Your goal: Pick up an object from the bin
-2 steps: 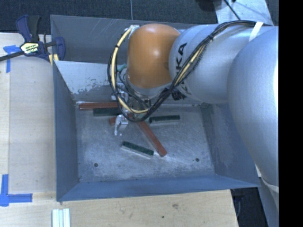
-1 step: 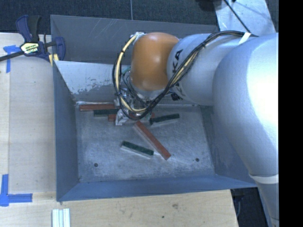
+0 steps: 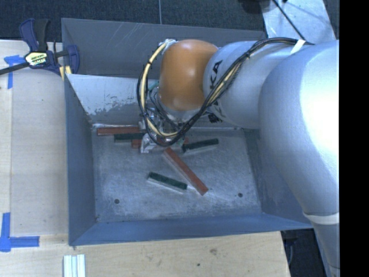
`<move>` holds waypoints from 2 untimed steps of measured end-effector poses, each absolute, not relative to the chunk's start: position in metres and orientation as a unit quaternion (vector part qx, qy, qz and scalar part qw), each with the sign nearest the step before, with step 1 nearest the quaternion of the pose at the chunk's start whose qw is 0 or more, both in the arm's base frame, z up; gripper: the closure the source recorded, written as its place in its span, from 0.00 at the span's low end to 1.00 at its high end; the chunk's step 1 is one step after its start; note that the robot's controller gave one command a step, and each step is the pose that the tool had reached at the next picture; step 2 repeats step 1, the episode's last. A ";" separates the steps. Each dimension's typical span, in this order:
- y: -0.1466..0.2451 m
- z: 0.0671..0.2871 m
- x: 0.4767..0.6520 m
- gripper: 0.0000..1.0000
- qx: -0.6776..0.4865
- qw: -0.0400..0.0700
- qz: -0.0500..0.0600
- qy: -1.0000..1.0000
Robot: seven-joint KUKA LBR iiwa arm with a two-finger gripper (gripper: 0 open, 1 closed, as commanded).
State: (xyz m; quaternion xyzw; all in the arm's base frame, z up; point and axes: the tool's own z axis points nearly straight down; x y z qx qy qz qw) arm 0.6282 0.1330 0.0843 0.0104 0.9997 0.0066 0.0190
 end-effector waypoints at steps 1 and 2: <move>0.123 0.285 0.627 1.00 0.014 0.000 0.000 1.000; 0.123 0.285 0.627 1.00 0.014 0.000 0.000 1.000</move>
Offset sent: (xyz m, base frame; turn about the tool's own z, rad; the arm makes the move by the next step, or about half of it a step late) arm 0.0000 0.0000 0.0000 0.0000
